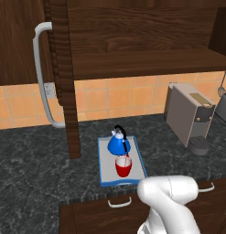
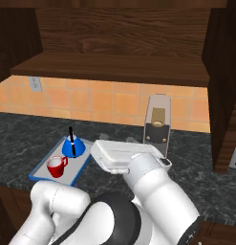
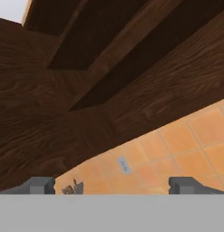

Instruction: Pick the kettle from the counter and place it on the tray. Then pick the mug from the cabinet and place it on the tray. Then close the cabinet doors.

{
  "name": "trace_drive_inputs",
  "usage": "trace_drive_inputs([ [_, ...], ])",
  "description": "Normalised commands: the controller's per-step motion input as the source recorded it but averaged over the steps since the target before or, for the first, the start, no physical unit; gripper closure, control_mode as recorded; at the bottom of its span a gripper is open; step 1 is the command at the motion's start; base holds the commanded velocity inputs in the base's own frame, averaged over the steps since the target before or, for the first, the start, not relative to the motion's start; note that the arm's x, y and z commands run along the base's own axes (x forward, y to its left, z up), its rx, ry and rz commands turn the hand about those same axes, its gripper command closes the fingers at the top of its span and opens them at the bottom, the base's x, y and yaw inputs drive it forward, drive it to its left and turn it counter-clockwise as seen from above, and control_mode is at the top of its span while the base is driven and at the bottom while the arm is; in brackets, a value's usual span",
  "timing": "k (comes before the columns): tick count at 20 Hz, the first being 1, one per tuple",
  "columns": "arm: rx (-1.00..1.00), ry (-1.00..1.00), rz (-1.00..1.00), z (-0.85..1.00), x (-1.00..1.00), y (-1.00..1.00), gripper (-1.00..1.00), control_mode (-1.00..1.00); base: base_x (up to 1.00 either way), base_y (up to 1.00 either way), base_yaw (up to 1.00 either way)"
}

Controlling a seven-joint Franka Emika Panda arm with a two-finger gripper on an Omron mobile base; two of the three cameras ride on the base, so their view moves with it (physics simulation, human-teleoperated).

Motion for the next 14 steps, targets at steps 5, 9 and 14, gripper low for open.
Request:
trace_drive_inputs([
  [5, 0.00, -0.19, -0.11, -0.02, -0.24, -0.64, -1.00, -1.00, 0.00, 0.00, 0.00],
  [9, 0.00, -0.29, -0.07, -0.50, 0.00, -0.39, -1.00, -1.00, 0.00, 0.00, 0.00],
  [14, 0.01, -0.32, -0.07, -0.28, 0.09, -0.41, -1.00, -1.00, 0.00, 0.00, 0.00],
])
